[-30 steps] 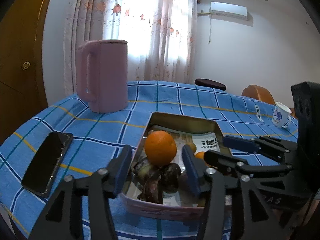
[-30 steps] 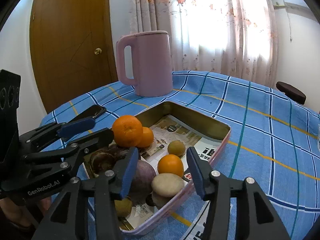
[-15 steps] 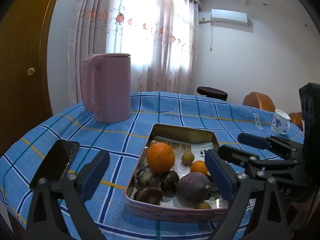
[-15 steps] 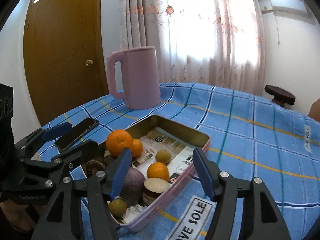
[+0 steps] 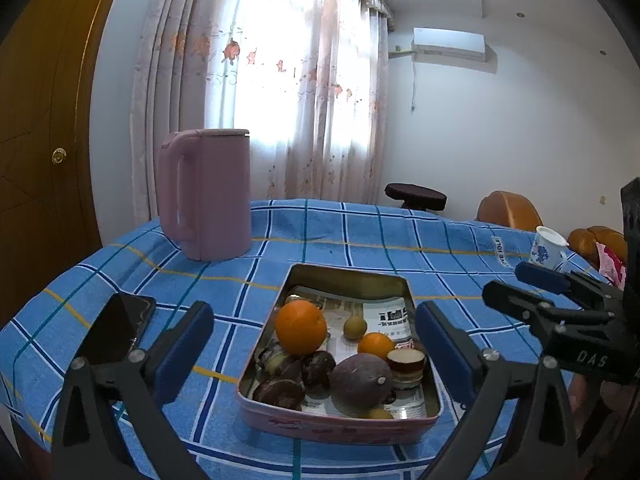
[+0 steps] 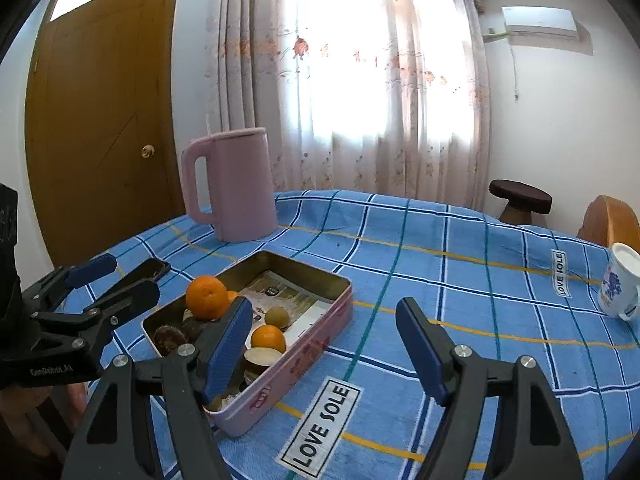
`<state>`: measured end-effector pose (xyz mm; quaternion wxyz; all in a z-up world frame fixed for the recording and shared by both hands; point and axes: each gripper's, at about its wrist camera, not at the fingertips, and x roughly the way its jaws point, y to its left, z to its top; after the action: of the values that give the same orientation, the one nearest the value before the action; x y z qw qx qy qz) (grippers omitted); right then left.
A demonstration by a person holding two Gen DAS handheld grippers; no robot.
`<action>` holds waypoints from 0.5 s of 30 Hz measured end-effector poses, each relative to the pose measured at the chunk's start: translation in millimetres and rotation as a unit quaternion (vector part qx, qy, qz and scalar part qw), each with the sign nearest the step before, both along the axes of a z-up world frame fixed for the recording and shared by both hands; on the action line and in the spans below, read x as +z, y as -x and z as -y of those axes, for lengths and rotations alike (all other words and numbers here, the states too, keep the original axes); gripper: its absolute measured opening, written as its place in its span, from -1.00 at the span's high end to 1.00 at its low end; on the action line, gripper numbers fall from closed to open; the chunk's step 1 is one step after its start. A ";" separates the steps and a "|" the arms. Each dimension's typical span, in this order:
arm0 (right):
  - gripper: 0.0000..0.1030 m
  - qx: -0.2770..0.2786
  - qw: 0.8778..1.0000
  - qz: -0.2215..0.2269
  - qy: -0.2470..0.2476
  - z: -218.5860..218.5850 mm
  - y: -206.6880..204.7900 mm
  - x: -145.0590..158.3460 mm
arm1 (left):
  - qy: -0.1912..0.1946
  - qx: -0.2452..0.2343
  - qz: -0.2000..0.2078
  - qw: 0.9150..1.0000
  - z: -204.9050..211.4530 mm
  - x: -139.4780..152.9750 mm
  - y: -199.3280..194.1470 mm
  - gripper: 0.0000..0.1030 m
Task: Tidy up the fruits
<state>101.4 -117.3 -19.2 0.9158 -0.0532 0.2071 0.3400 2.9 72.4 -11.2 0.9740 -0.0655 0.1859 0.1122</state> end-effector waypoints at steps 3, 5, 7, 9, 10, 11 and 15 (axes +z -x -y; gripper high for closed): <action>-0.47 -0.003 1.000 0.003 -0.003 4.5 2.8 2.4 | -0.003 -0.002 0.002 1.000 2.9 1.6 1.6 -0.99; -0.47 -0.004 1.000 0.005 -0.003 6.5 4.6 3.4 | -0.004 -0.003 0.002 1.000 4.0 2.6 2.8 -1.00; -0.47 -0.005 1.000 0.007 -0.005 8.3 6.8 4.1 | -0.005 -0.002 0.003 1.000 4.6 3.5 3.4 -1.00; -0.47 -0.005 1.000 0.008 -0.006 10.0 8.7 4.7 | -0.005 -0.003 0.003 1.000 5.4 4.5 3.6 -1.00; -0.47 -0.006 1.000 0.009 -0.006 11.0 9.8 5.1 | -0.006 -0.003 0.004 1.000 5.4 4.5 3.8 -1.00; -0.47 -0.007 1.000 0.010 -0.007 11.9 10.7 5.5 | -0.006 -0.003 0.004 1.000 5.8 4.6 4.0 -1.00; -0.47 -0.011 1.000 0.011 -0.009 15.3 11.5 6.3 | -0.008 -0.006 0.002 1.000 8.4 4.3 3.4 -1.00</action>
<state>89.9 -132.5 -12.9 0.9222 -0.0467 0.1945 0.3309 -0.5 64.0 -6.9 0.9755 -0.0570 0.1833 0.1078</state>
